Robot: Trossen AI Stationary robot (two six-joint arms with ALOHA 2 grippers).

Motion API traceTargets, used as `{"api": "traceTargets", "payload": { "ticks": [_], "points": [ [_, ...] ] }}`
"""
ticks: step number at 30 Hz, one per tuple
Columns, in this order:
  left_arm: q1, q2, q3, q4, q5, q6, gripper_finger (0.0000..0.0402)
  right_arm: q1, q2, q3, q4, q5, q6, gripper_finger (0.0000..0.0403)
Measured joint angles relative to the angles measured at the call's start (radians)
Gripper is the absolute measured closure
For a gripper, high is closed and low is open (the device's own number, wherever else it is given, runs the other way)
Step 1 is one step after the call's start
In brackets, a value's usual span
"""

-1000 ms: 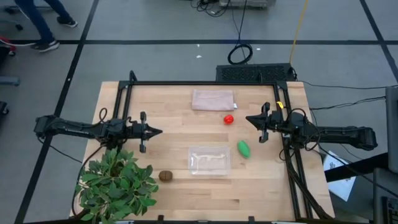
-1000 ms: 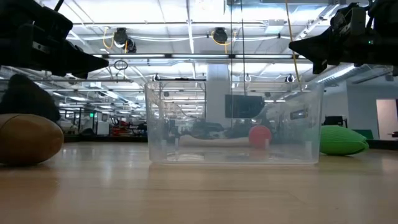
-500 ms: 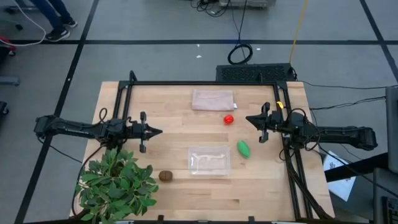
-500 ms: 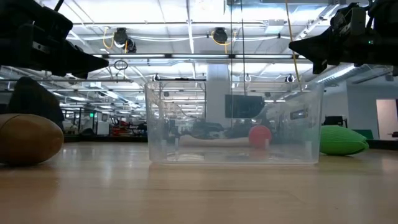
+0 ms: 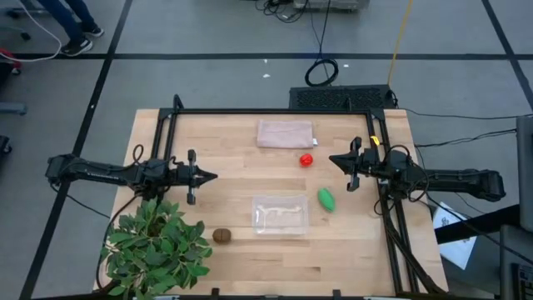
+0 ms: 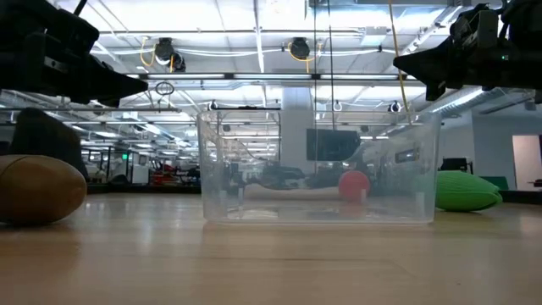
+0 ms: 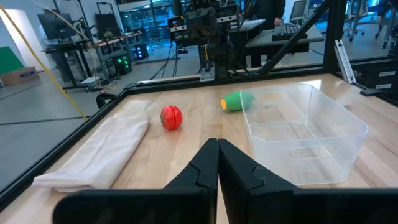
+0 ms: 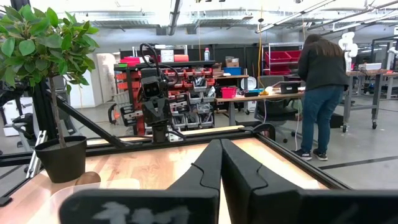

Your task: Pick and placing Produce into tupperware

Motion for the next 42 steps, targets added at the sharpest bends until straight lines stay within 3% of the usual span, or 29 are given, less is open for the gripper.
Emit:
{"api": "traceTargets", "payload": {
  "ticks": [26, 42],
  "points": [
    [0.000, 0.000, 0.000, 0.018, 0.007, -0.006, 0.0389, 0.000, 0.000, 0.000, 0.000, 0.000, 0.000, 0.0403],
    [0.000, 0.000, 0.000, 0.073, 0.038, -0.092, 0.0389, 0.000, 0.000, 0.000, 0.008, 0.000, 0.000, 0.0403]
  ]
}}
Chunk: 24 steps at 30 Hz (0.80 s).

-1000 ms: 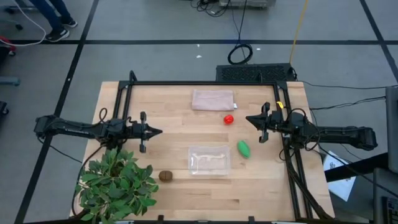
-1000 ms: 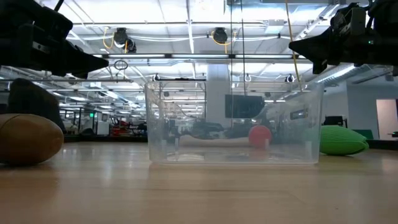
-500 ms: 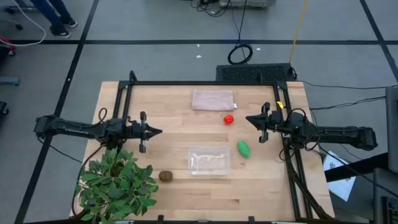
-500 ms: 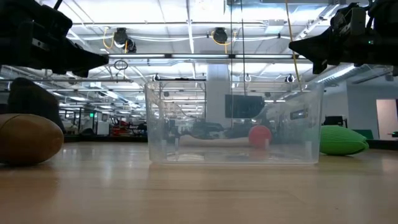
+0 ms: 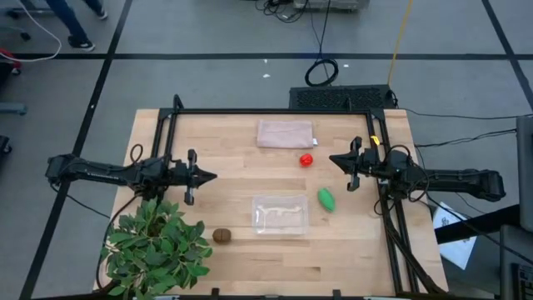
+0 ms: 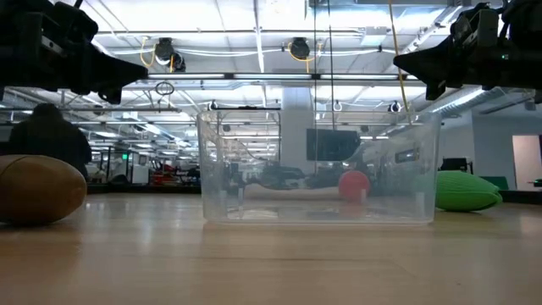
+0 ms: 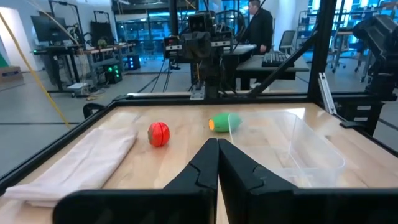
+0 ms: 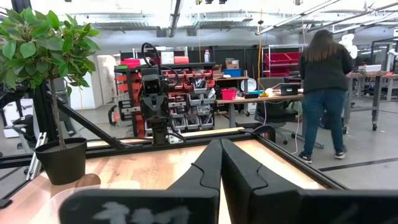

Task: Pick and placing Produce into tupperware
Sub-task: Put the kiwi into the transparent bin

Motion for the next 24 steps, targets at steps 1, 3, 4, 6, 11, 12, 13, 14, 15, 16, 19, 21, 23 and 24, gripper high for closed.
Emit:
{"api": "traceTargets", "payload": {
  "ticks": [1, 3, 4, 6, 11, 12, 13, 14, 15, 16, 19, 21, 23, 24],
  "points": [
    [0.000, 0.000, 0.000, 0.000, 0.000, 0.000, 0.0389, 0.000, 0.000, 0.000, 0.000, 0.000, 0.000, 0.0403],
    [0.000, 0.000, 0.000, 0.009, -0.003, 0.004, 0.0389, 0.000, 0.000, 0.000, 0.000, 0.000, 0.000, 0.0403],
    [0.000, 0.000, 0.000, 0.013, -0.003, 0.006, 0.0389, 0.000, 0.000, 0.000, 0.000, 0.000, 0.000, 0.0403],
    [0.000, 0.000, 0.000, 0.028, -0.006, 0.011, 0.0389, 0.000, 0.000, 0.000, 0.000, 0.000, 0.000, 0.0403],
    [0.002, 0.000, 0.000, 0.029, -0.008, -0.077, 0.0389, 0.000, 0.000, 0.000, -0.007, 0.000, 0.000, 0.0403],
    [0.002, 0.000, 0.000, 0.028, 0.000, -0.093, 0.0389, 0.000, 0.000, 0.000, -0.008, 0.000, 0.000, 0.0403],
    [0.002, 0.000, 0.000, 0.029, 0.015, -0.103, 0.0389, 0.000, 0.000, 0.000, -0.008, 0.000, 0.000, 0.0403],
    [0.002, 0.000, 0.000, 0.028, 0.033, -0.111, 0.0389, 0.000, 0.000, 0.000, -0.008, 0.000, 0.000, 0.0403],
    [0.002, 0.000, 0.000, 0.028, 0.049, -0.119, 0.0389, 0.000, 0.000, 0.000, -0.008, 0.000, 0.000, 0.0403],
    [0.002, 0.000, 0.000, 0.027, 0.058, -0.126, 0.0389, 0.000, 0.000, 0.000, -0.008, 0.000, 0.000, 0.0403],
    [0.002, 0.000, 0.009, -0.002, 0.062, -0.155, 0.0389, 0.000, 0.000, 0.000, -0.008, 0.000, 0.000, 0.0403],
    [0.002, 0.000, 0.031, -0.049, 0.062, -0.170, 0.0389, 0.000, 0.000, 0.000, -0.008, 0.000, 0.000, 0.0403],
    [0.002, 0.006, 0.053, -0.085, 0.067, -0.178, 0.0387, 0.000, 0.000, 0.000, -0.008, 0.000, 0.000, 0.0403],
    [0.001, 0.015, 0.064, -0.093, 0.069, -0.178, 0.0384, 0.000, 0.000, 0.000, -0.008, 0.000, 0.000, 0.0403]
  ]
}}
